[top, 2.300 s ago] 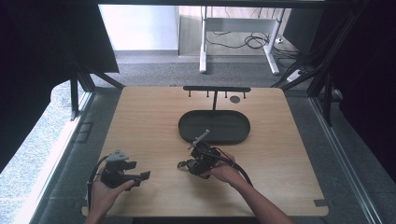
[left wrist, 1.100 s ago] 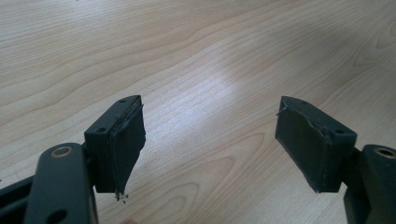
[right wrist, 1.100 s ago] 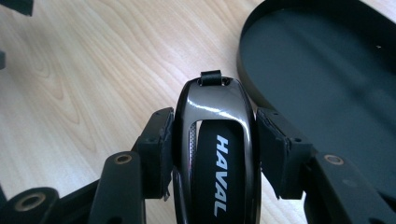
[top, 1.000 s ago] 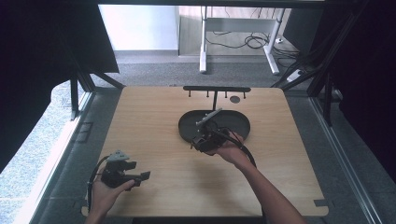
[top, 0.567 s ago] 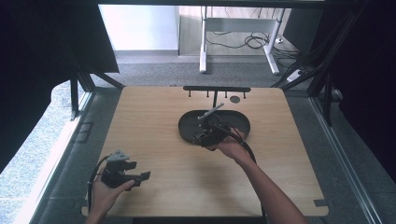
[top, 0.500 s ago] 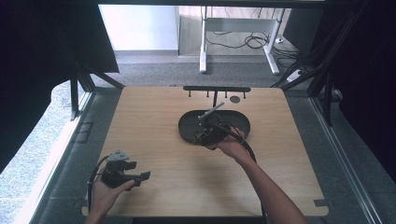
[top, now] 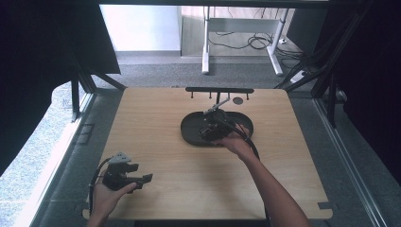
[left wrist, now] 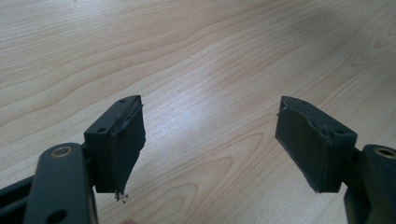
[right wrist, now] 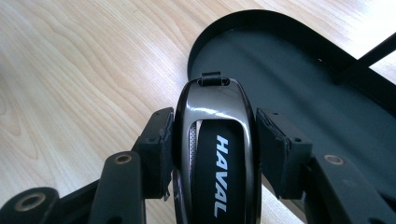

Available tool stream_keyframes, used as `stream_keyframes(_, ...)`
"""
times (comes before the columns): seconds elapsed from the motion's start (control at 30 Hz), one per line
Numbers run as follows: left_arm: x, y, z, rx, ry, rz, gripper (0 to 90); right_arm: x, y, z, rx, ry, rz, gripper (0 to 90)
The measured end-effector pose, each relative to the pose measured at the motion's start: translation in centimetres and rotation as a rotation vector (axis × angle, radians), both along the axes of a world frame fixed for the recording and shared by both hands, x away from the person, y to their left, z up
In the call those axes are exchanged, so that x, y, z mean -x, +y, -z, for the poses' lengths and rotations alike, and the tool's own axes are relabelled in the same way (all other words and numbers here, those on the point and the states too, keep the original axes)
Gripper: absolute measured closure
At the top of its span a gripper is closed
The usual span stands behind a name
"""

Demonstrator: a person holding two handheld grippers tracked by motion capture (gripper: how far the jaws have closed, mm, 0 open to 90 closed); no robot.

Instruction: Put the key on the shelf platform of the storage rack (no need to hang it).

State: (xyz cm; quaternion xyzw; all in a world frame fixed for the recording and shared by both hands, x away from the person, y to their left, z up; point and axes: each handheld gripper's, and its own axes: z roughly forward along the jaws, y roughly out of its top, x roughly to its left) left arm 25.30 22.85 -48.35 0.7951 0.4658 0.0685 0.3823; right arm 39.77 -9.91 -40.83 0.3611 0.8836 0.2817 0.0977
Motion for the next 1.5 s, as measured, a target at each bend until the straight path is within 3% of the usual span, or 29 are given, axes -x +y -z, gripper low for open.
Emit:
stream_keyframes(0.73, 0.0, 0.1, 0.0, 0.002, -0.001, -0.002, 24.3, -2.4, -1.9, -0.1, -0.005, 0.0, 0.094, 49.5)
stream_keyframes(1.5, 0.0, 0.3, 0.0, 0.006, 0.0, -0.006, 24.3, -4.9, -3.2, 1.6, 0.009, 0.038, 0.182, 49.5)
